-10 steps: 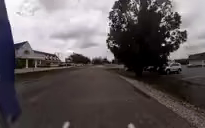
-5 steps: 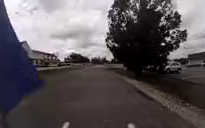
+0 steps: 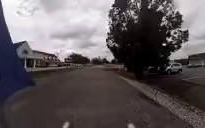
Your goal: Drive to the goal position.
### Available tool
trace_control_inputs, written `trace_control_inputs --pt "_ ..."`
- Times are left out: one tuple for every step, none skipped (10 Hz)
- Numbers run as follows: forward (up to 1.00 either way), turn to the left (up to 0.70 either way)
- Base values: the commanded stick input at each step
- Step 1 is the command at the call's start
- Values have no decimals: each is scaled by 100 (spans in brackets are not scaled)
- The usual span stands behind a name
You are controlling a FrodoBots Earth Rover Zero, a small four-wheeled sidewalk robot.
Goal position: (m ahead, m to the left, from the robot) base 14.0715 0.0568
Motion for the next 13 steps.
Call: trace_control_inputs --pt "45 0" --pt "45 0" --pt "45 0" --pt "45 0" --pt "45 0" --pt "45 0" --pt "45 0" --pt "45 0" --pt "45 0" --pt "45 0" --pt "45 0" --pt "45 0" --pt "45 0"
